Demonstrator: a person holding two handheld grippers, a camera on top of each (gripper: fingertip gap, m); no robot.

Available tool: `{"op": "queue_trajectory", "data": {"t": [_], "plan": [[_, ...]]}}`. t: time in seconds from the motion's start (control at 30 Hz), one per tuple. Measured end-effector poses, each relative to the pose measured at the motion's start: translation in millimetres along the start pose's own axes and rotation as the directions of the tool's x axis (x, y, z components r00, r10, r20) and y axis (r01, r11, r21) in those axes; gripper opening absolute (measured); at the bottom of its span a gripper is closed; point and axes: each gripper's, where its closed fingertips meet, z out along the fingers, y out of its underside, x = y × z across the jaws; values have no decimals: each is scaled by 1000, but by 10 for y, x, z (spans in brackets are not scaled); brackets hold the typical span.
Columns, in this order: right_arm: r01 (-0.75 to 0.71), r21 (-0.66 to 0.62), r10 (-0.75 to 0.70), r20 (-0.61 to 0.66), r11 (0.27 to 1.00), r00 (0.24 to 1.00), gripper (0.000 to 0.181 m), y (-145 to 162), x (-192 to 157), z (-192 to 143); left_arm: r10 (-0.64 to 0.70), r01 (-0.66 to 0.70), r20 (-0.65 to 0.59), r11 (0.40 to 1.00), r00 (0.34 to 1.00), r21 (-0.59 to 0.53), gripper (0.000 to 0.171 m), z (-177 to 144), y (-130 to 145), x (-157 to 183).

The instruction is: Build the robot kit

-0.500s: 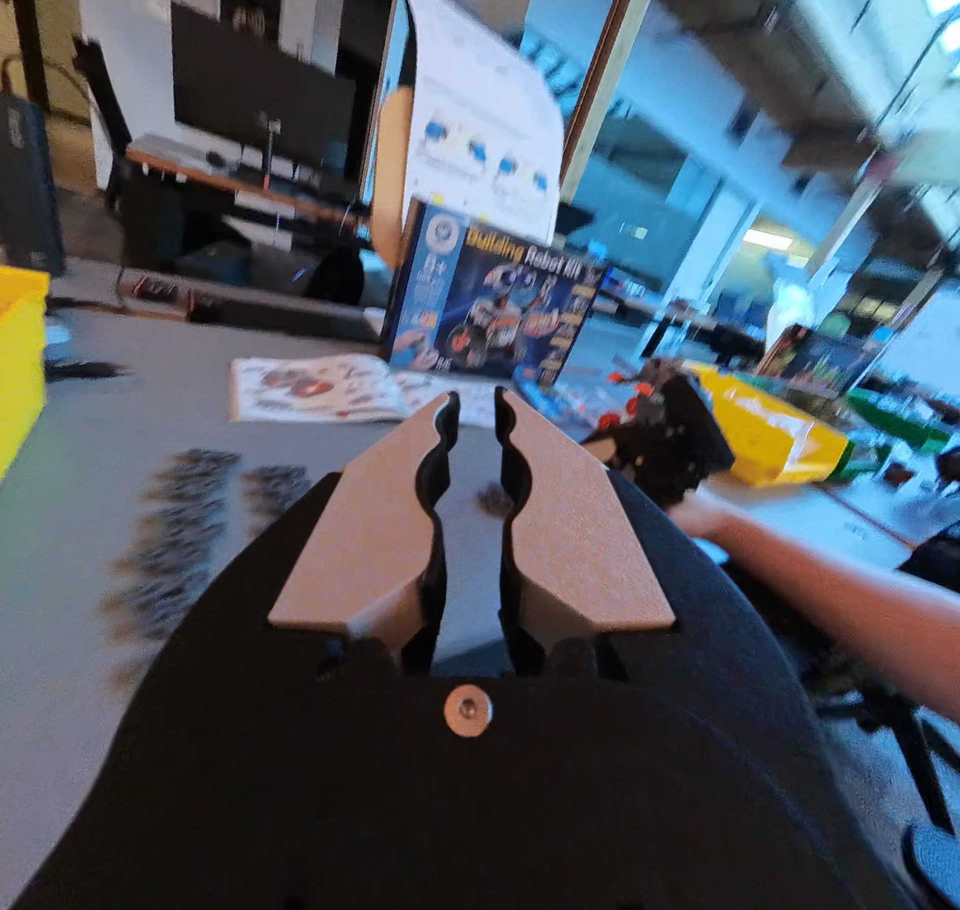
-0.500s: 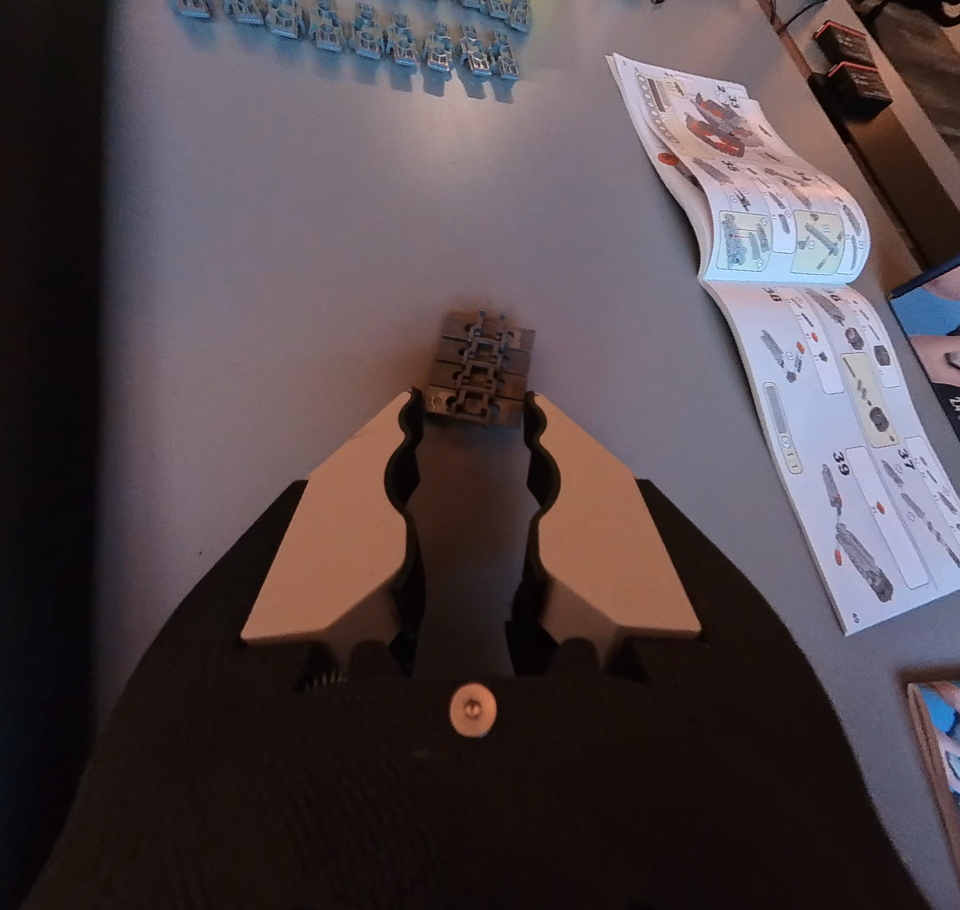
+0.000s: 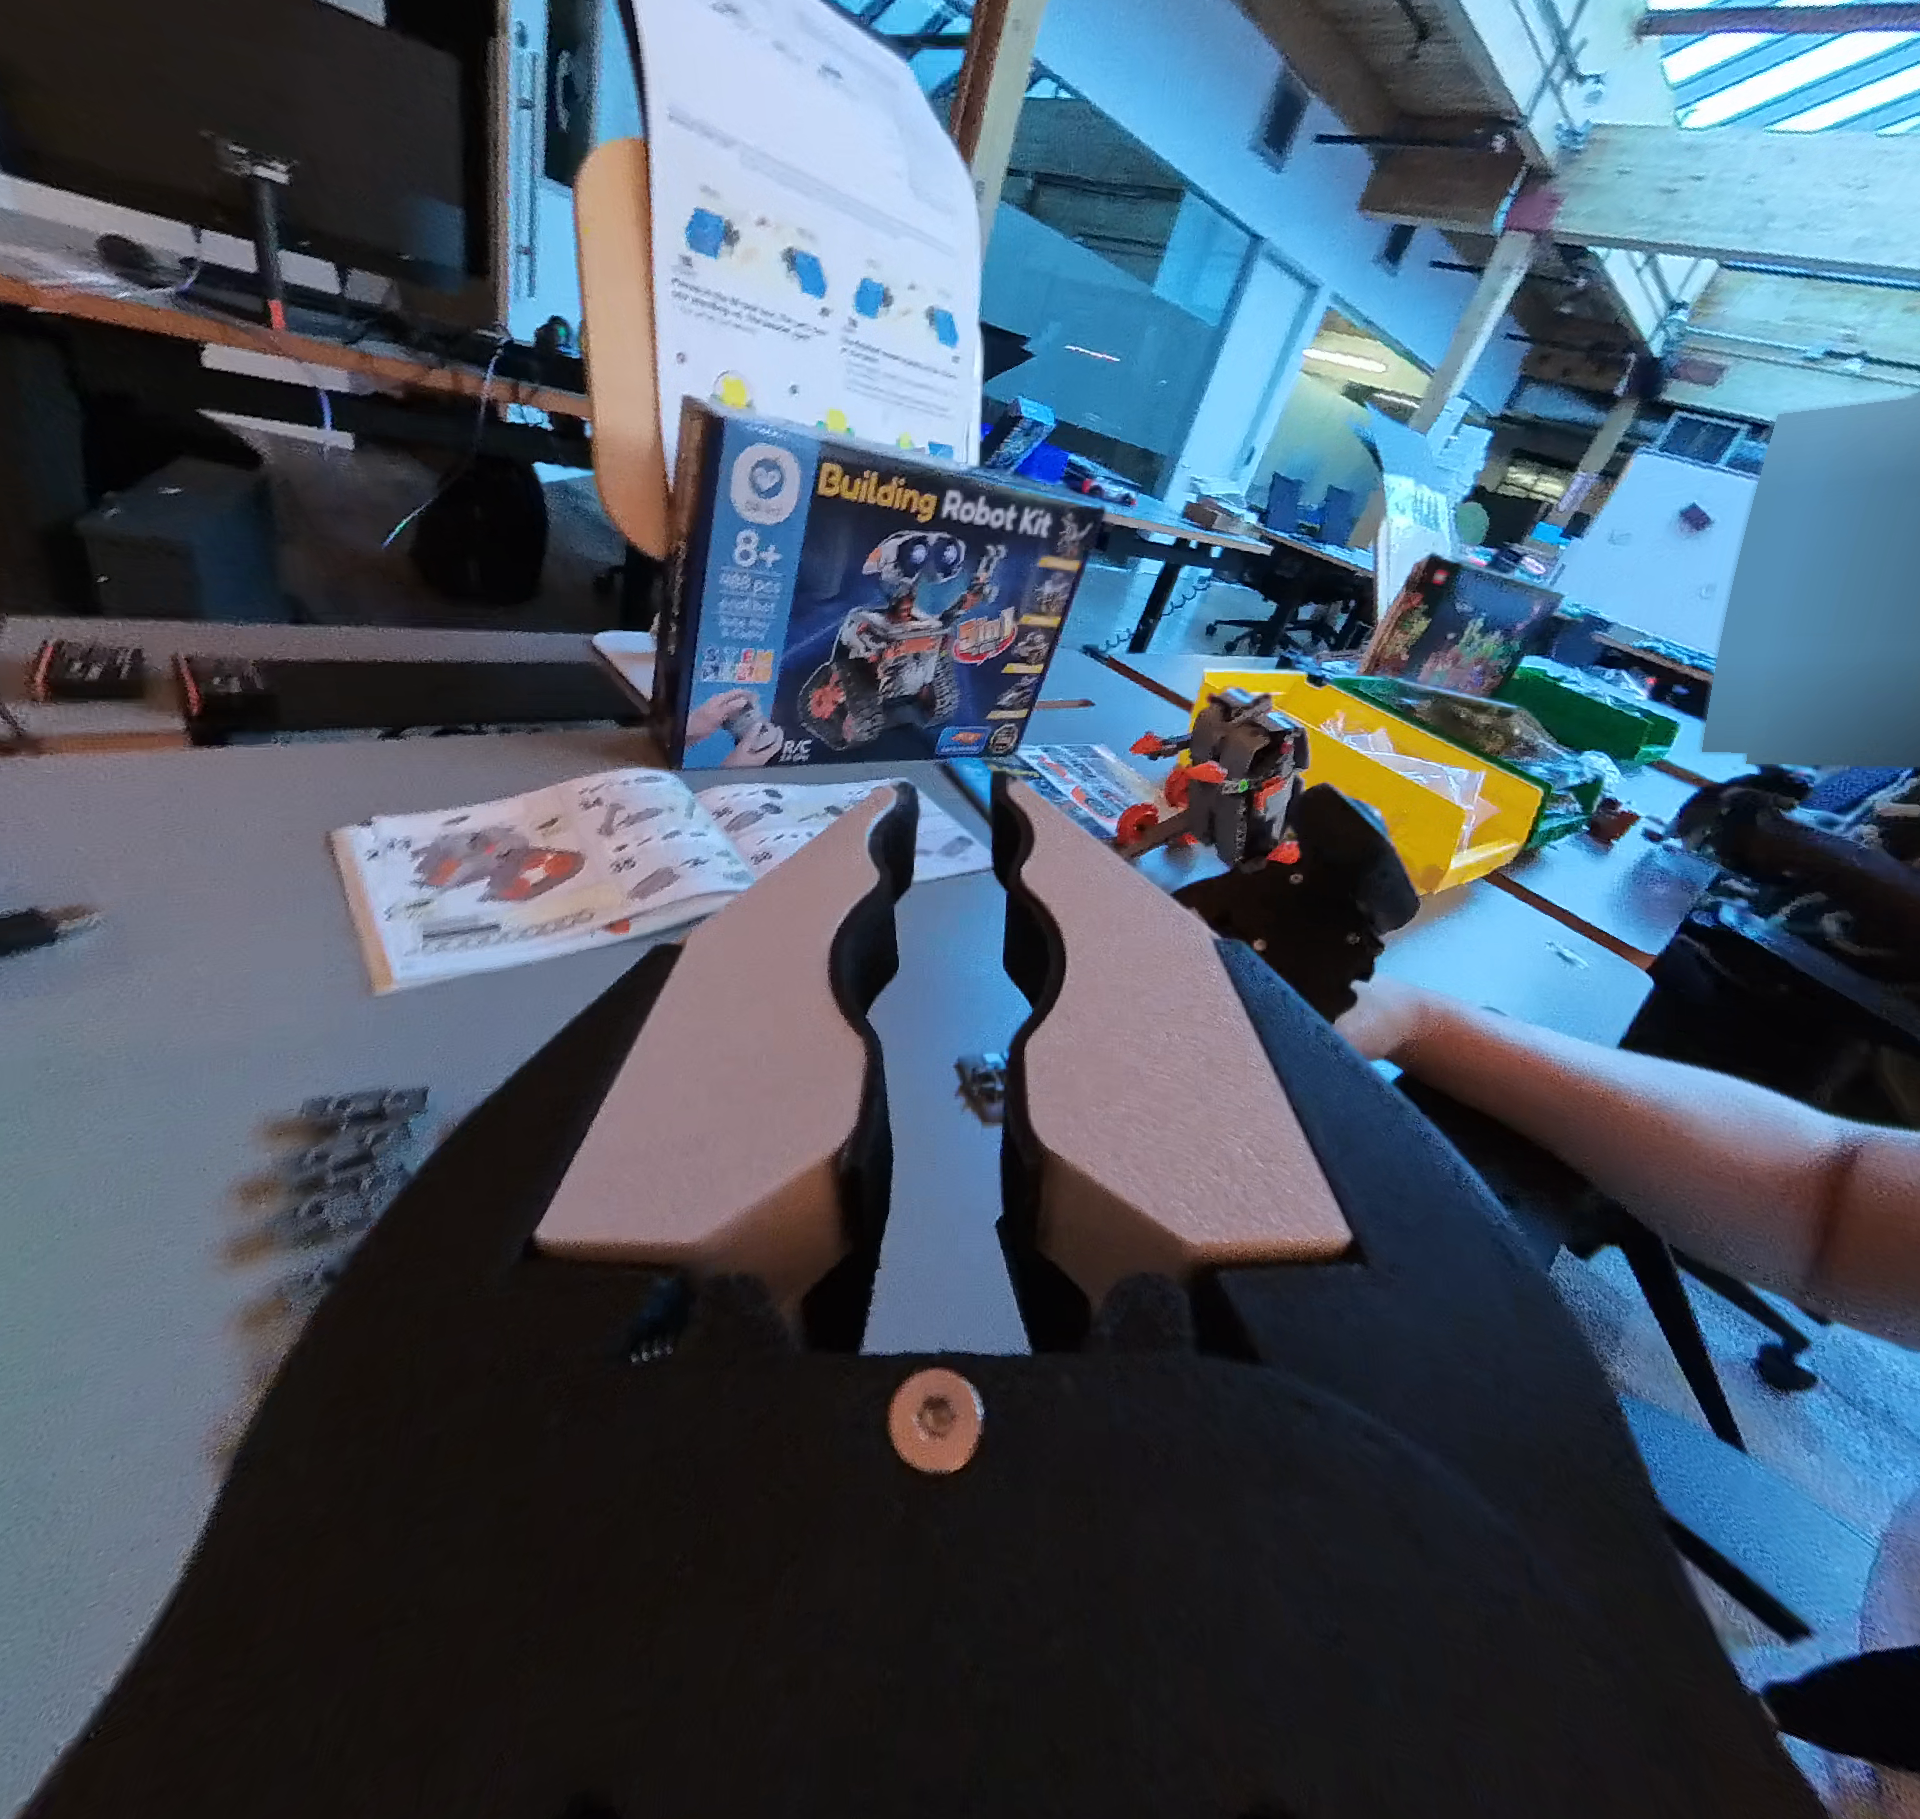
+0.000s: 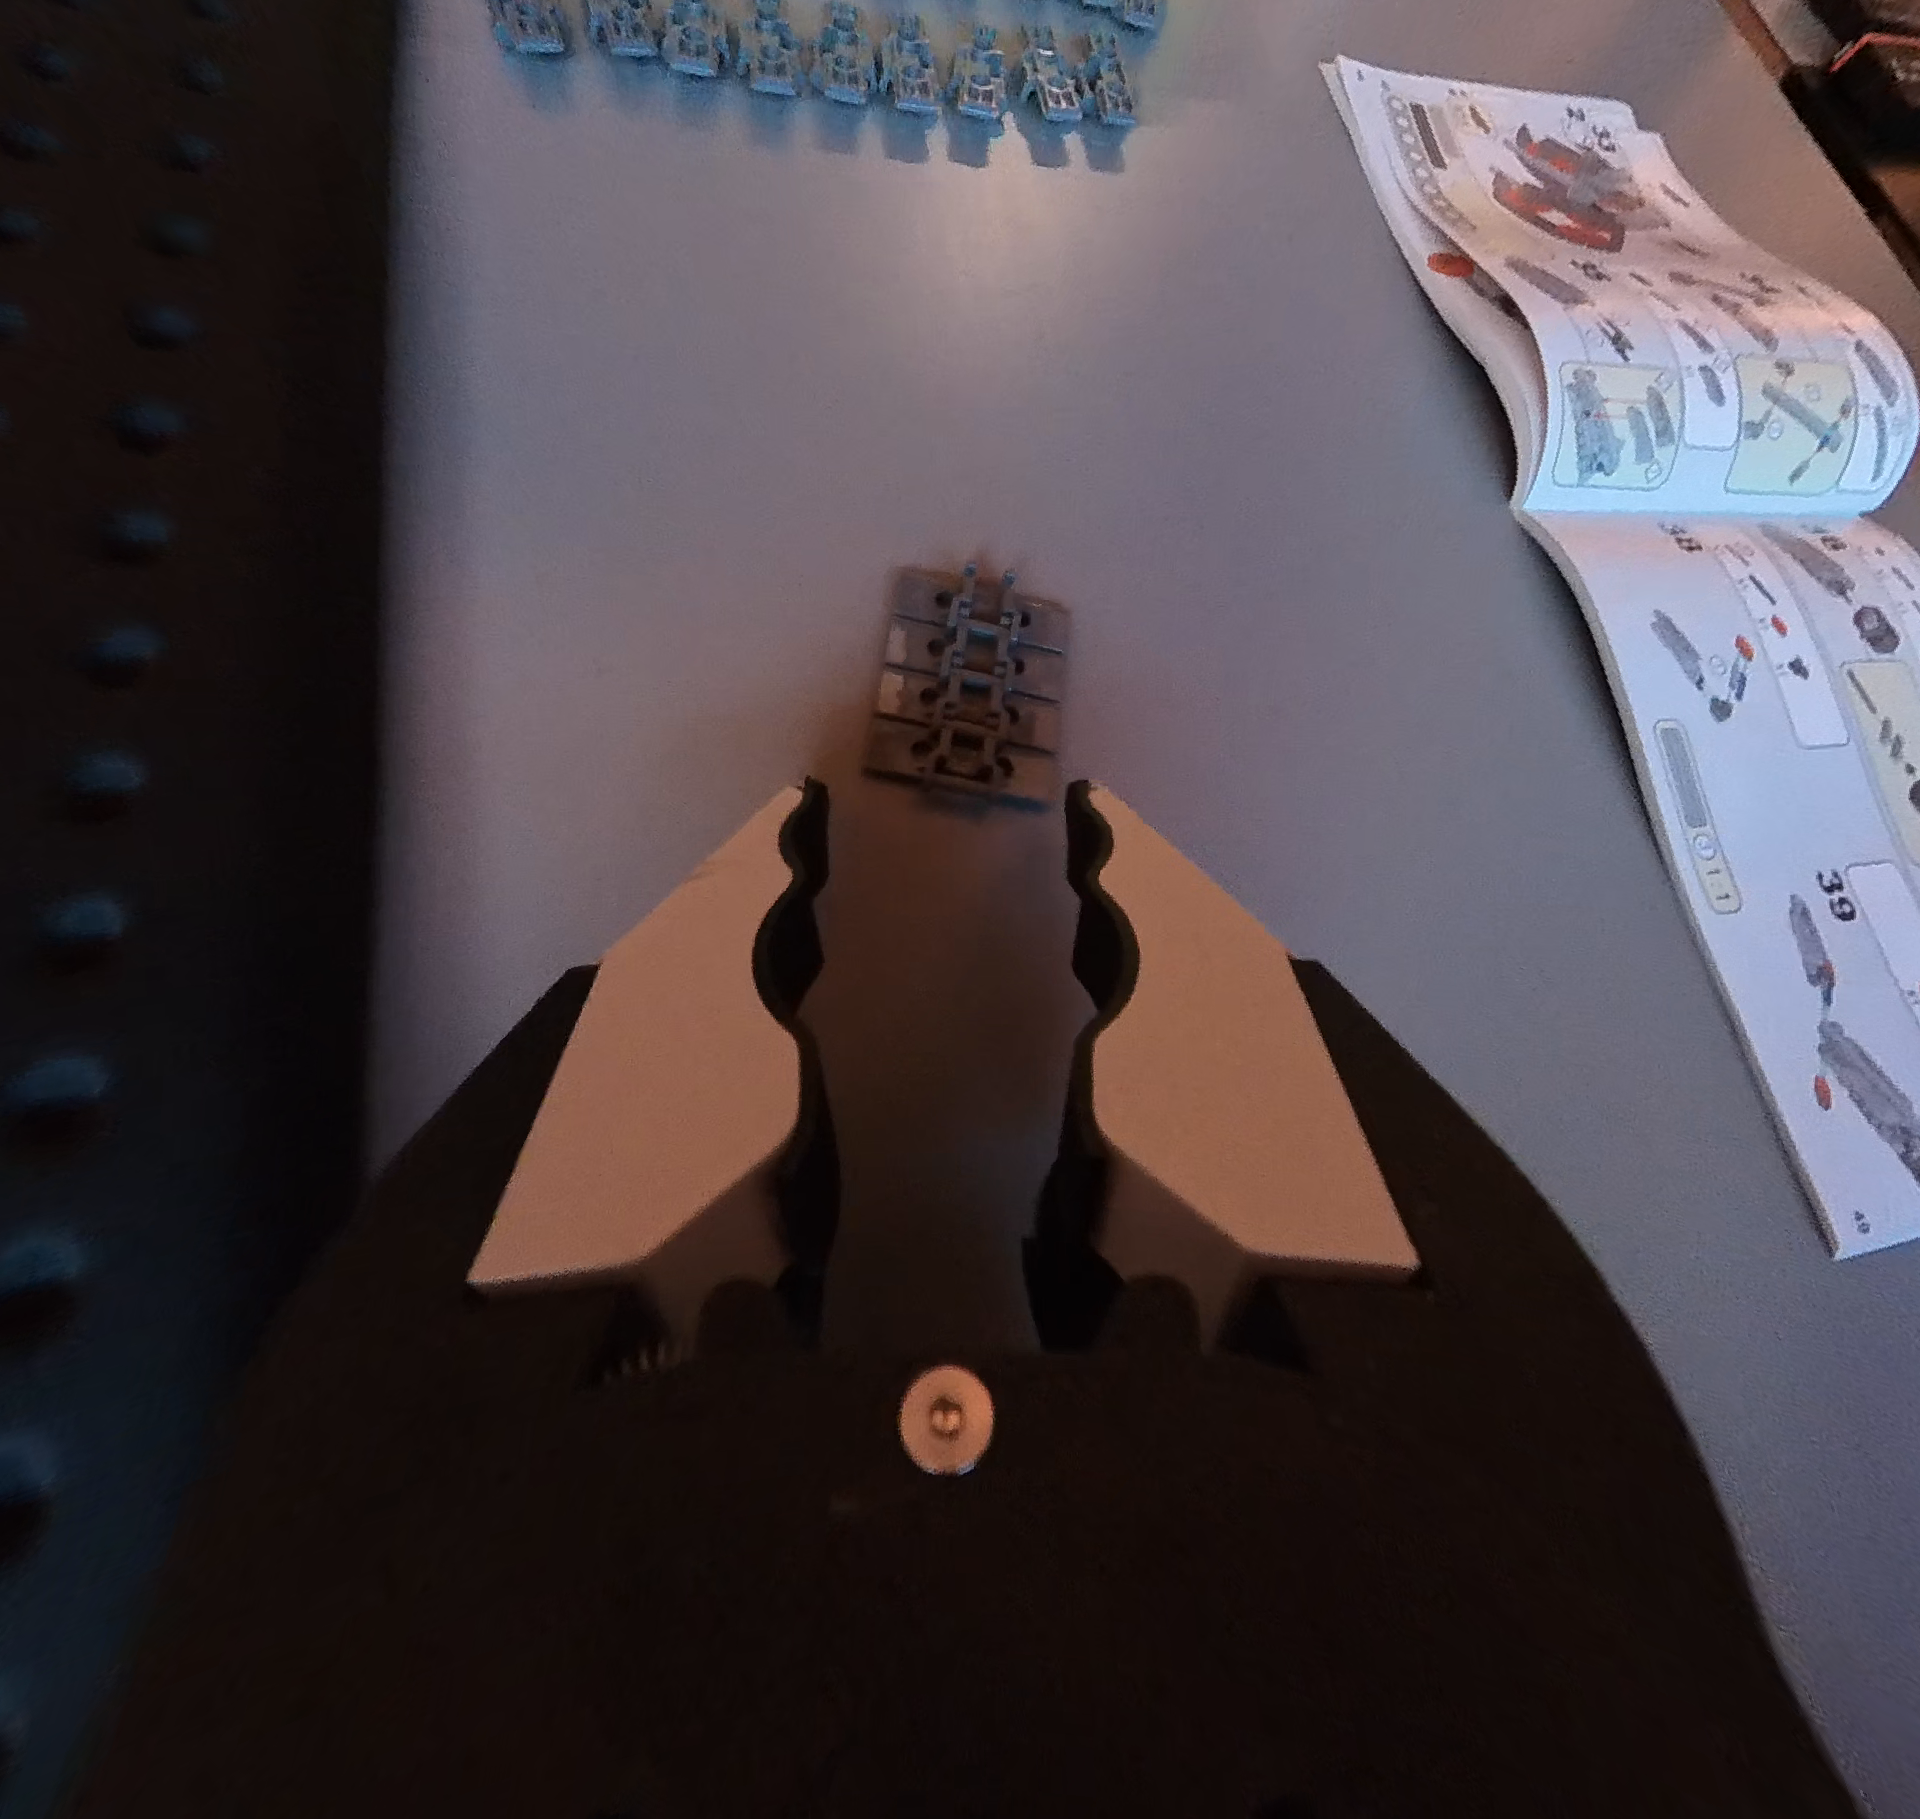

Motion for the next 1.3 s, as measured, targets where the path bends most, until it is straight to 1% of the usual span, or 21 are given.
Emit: {"op": "queue_trajectory", "data": {"t": [0.1,0.2,0.27,0.33,0.4,0.47,0.53,0.67,0.73,0.8,0.87,0.93,1.0,1.07,1.13,1.2,1.3], "plan": [[-72,-14,72,1,997,997,51,36,10,-16,14,-14,-36,1000,999,-1,11,104,-78,103],[-117,0,117,26,993,993,52,30,-54,-59,-8,6,-81,1000,997,-22,11,133,-47,216],[-107,38,107,14,994,994,50,-31,-61,-79,-36,31,-98,998,995,-52,11,124,53,244],[-107,100,106,12,989,994,48,-158,-74,-79,-62,55,-92,996,994,-74,11,114,181,210],[-153,152,155,4,976,988,45,-283,-36,-48,-88,82,-89,994,992,-79,11,121,290,166],[-196,148,197,4,969,980,45,-314,20,21,-107,98,-103,991,989,-85,11,156,389,146],[-221,93,222,4,971,975,44,-236,79,78,-117,108,-98,990,988,-95,10,220,492,89],[-259,91,256,50,961,965,31,-217,99,69,-161,146,-131,982,978,-119,9,418,671,22],[-244,93,237,83,965,968,26,-240,61,82,-184,167,-139,978,973,-129,8,533,720,-38],[-216,95,207,96,972,973,27,-278,60,125,-196,177,-139,975,971,-137,8,635,718,-115],[-194,87,184,108,977,977,27,-315,74,197,-199,181,-124,973,972,-141,8,693,666,-220],[-171,44,164,130,984,978,27,-302,66,290,-207,191,-97,970,973,-152,9,687,594,-336],[-143,-18,144,158,990,977,26,-249,26,366,-211,199,-50,965,976,-170,11,612,540,-466],[-99,-14,100,148,995,984,15,-261,46,386,-202,200,7,965,979,-172,11,481,494,-575],[-67,-9,68,164,998,984,14,-284,34,402,-186,192,55,970,981,-149,11,334,446,-645],[4,10,-6,196,1000,981,13,-325,15,446,-184,193,78,972,980,-135,11,227,436,-661],[96,28,-99,197,995,975,13,-413,60,521,-182,198,108,966,977,-165,10,147,512,-666]]}}
